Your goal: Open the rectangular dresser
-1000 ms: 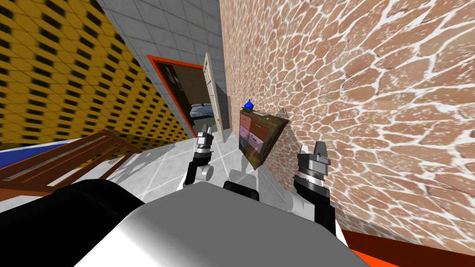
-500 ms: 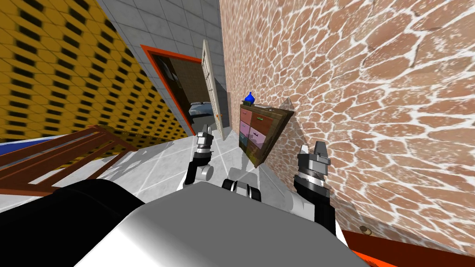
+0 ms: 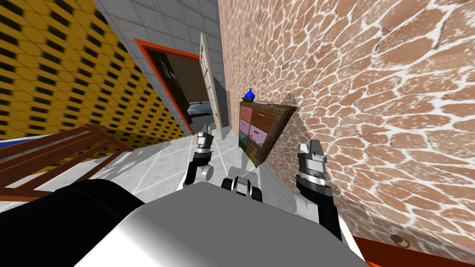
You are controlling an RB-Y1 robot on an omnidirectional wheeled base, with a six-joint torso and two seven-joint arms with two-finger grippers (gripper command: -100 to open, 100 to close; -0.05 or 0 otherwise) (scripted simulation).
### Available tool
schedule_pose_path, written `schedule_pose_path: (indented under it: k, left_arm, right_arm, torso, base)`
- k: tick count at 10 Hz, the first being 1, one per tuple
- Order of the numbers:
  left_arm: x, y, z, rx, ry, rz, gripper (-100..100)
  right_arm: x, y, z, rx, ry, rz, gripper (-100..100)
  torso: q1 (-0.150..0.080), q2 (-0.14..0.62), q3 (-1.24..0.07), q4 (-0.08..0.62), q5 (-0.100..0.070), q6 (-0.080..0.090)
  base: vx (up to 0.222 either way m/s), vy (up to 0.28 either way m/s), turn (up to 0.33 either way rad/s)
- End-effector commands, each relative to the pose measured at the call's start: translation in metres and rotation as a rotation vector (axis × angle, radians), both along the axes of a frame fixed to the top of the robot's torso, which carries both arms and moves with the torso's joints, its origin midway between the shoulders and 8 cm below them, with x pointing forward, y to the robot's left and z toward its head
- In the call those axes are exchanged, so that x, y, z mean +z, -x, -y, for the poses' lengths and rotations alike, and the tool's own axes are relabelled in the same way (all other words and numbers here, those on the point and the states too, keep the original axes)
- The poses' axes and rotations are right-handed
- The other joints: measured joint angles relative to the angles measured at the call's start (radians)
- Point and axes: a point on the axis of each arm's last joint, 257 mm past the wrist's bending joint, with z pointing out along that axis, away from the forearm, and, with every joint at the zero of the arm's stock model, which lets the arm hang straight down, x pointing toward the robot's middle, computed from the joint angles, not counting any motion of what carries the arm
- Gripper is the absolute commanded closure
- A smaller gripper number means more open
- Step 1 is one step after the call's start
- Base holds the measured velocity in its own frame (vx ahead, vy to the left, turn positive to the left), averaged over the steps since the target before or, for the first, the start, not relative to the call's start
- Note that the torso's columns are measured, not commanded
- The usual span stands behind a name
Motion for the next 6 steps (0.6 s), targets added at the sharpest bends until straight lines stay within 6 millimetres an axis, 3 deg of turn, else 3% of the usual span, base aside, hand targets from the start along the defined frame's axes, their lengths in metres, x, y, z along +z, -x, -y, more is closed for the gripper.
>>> schedule_pose_path:
  k: [1, 6]
  left_arm:
    - [0.0, 0.0, 0.0, 0.0, 0.0, 0.0, 0]
    - [0.0, 0.0, 0.0, 0.0, 0.0, 0.0, 0]
  right_arm:
    - [0.005, -0.002, -0.008, -0.018, 0.16, 0.027, -100]
    - [0.019, -0.004, -0.024, -0.112, 0.473, 0.138, -100]
  torso:
    - [0.0, 0.001, 0.0, 0.0, 0.0, 0.0]
    - [-0.001, 0.001, 0.0, 0.0, 0.0, 0.0]
  base:
    - [0.07, 0.04, -0.054]
    - [0.099, 0.056, -0.063]
